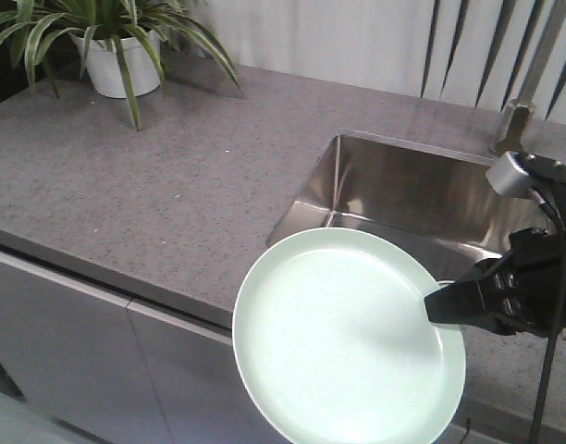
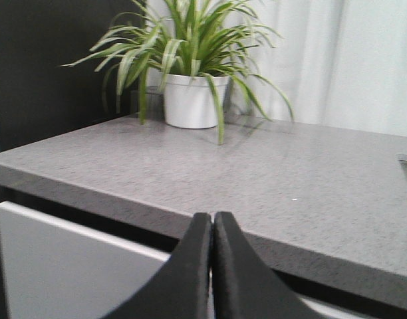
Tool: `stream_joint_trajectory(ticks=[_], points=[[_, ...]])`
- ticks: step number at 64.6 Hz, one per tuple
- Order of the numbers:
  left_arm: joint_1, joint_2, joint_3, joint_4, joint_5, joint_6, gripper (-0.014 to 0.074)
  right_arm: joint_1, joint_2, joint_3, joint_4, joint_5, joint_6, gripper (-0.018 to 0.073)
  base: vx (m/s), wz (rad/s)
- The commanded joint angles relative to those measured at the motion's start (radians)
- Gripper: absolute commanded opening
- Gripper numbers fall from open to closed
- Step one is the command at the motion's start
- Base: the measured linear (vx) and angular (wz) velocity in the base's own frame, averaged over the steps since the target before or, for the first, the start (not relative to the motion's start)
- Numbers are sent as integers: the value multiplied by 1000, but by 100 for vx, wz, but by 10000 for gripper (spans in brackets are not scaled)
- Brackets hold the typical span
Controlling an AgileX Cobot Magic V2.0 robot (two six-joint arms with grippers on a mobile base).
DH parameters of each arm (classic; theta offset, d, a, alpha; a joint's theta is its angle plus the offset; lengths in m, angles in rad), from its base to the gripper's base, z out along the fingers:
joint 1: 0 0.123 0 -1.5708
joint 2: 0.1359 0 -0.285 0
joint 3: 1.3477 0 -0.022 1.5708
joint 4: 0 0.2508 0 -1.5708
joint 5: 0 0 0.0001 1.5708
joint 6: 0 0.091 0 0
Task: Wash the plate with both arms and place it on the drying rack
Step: 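Approach the sink, holding the plate above it with the right gripper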
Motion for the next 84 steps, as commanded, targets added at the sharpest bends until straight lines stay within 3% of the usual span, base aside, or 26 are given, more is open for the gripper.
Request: stream_joint_trajectory(ticks=[1, 84], points=[[-7, -16, -26, -2, -75, -8, -6, -1, -20, -23, 50, -21, -8, -1, 9, -35], [-7, -16, -26, -2, -75, -8, -6, -1, -20, -23, 50, -21, -8, -1, 6, -24]])
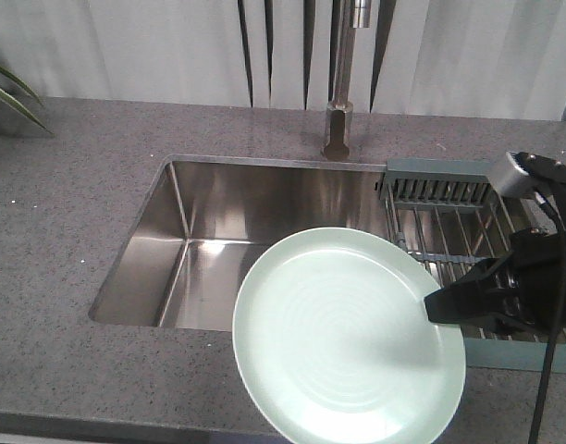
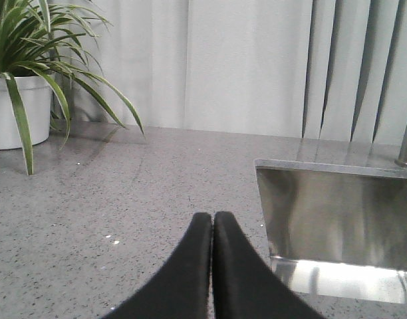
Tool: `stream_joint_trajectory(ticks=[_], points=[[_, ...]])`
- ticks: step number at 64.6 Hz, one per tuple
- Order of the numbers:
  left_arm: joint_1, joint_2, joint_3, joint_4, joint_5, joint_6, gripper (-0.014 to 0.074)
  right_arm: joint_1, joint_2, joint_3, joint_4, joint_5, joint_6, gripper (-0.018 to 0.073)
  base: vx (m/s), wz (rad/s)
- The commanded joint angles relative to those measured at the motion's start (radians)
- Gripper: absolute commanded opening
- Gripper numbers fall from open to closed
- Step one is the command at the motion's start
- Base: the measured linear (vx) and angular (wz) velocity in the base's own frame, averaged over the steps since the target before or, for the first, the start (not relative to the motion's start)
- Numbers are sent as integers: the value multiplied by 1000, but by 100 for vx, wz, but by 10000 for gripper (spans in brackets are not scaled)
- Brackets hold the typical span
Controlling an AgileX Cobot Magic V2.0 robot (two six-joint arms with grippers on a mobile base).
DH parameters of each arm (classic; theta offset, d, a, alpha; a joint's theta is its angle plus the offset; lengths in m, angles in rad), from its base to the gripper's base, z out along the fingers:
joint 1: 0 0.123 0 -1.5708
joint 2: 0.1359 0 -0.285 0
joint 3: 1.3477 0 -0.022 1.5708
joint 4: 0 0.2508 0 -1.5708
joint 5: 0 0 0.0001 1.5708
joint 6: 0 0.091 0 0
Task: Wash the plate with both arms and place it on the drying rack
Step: 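Approach the sink, holding the plate above it with the right gripper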
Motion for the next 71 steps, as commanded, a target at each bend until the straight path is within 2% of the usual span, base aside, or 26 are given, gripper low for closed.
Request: stream_joint_trajectory(ticks=[1, 71], points=[[-7, -16, -26, -2, -75, -8, -6, -1, -20, -23, 50, -21, -8, -1, 4, -11], [-7, -16, -26, -2, -75, -8, -6, -1, -20, -23, 50, -21, -8, -1, 6, -5]])
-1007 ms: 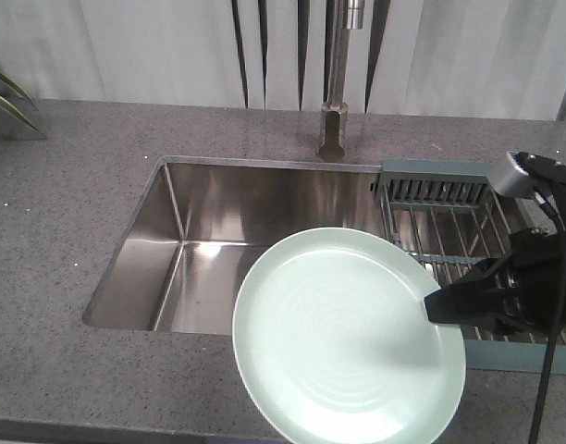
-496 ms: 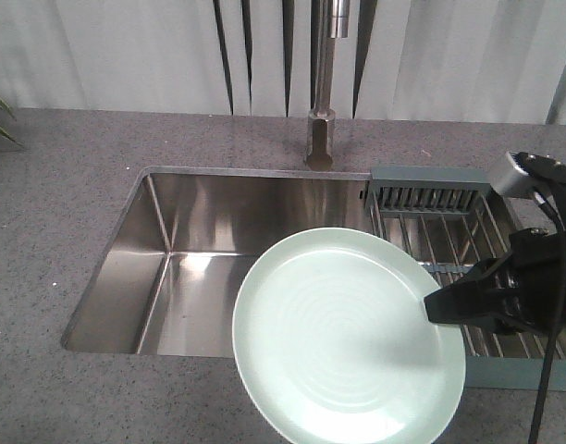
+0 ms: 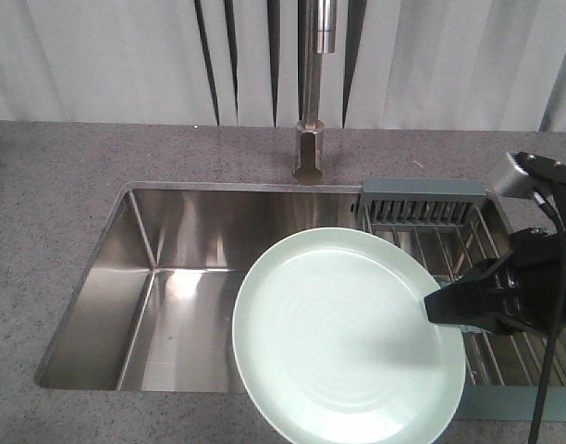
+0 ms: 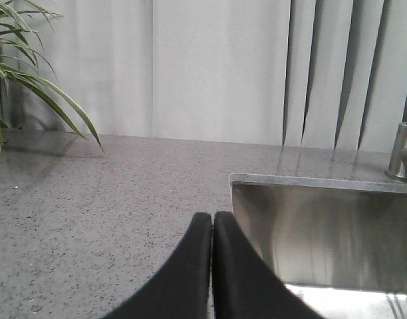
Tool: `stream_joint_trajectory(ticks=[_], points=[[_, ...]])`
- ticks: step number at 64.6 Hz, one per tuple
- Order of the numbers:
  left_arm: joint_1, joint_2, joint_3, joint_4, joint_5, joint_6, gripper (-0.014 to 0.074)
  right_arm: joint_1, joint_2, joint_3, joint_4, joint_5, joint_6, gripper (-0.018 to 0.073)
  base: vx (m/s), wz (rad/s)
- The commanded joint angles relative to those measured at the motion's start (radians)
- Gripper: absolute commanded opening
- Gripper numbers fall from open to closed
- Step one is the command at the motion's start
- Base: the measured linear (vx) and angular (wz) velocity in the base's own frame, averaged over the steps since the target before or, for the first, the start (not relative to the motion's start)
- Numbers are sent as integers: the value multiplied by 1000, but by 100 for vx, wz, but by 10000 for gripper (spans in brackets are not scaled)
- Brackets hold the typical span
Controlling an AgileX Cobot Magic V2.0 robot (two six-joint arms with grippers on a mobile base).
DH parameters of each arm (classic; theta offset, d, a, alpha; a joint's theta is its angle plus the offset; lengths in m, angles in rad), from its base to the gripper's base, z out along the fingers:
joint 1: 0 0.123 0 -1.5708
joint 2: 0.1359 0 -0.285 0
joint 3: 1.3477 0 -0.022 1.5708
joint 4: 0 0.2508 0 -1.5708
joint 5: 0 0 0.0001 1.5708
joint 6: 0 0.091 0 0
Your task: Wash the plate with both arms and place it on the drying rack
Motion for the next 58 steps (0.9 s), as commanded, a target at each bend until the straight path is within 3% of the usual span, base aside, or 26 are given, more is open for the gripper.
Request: stream_joint_trajectory(ticks=[1, 58], points=[[-7, -16, -26, -2, -75, -8, -6, -1, -20, -23, 50, -21, -8, -1, 8, -4], [-7, -16, -26, -2, -75, -8, -6, -1, -20, -23, 50, -21, -8, -1, 5, -3]])
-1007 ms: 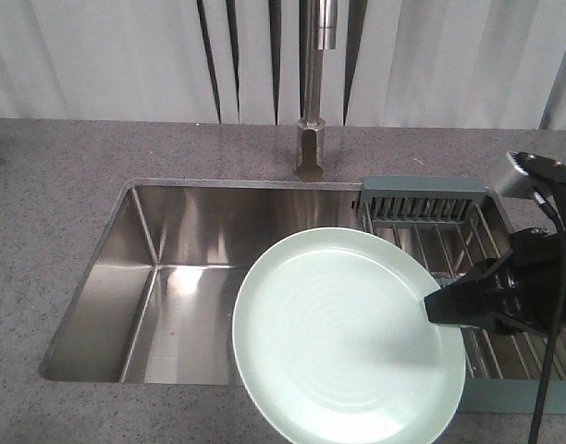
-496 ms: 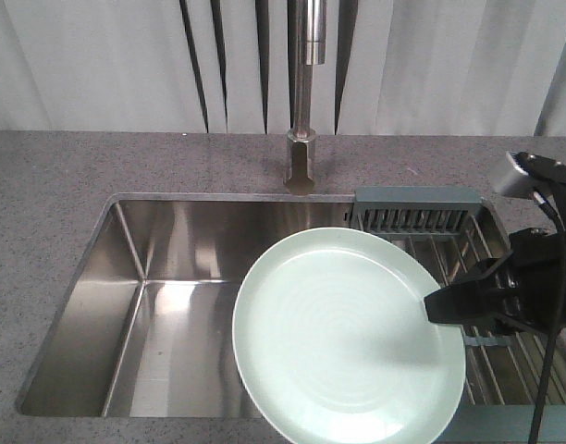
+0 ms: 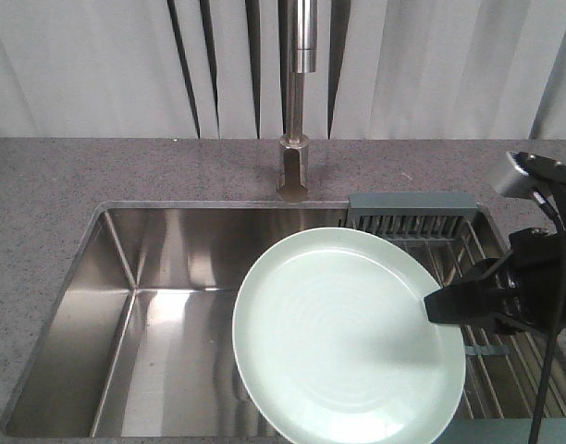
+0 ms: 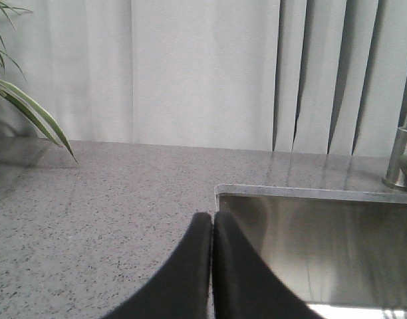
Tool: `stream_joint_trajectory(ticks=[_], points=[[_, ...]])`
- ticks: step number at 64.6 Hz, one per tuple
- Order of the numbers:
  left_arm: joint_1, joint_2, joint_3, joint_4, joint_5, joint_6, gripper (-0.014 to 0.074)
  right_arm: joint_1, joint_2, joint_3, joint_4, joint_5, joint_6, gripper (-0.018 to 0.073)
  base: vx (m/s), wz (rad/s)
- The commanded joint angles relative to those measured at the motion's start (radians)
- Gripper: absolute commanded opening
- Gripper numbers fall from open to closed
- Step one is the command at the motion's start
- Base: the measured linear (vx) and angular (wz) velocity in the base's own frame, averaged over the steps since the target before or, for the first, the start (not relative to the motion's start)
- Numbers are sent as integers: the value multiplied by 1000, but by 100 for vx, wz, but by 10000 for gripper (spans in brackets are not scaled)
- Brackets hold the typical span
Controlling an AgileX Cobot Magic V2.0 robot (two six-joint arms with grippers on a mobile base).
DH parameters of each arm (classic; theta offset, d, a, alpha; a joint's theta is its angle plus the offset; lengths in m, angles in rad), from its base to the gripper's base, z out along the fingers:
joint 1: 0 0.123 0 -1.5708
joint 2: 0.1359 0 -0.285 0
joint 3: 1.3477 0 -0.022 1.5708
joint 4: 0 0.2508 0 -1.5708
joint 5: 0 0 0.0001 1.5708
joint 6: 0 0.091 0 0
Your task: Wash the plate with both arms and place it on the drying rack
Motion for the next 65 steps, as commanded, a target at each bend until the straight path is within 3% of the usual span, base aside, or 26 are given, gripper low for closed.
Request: stream_joint_trajectory(ticks=[1, 65], points=[[-7, -16, -26, -2, -75, -8, -6, -1, -20, -23, 50, -21, -8, -1, 3, -2], [-7, -16, -26, -2, -75, -8, -6, -1, -20, -23, 50, -18, -8, -1, 2, -1]])
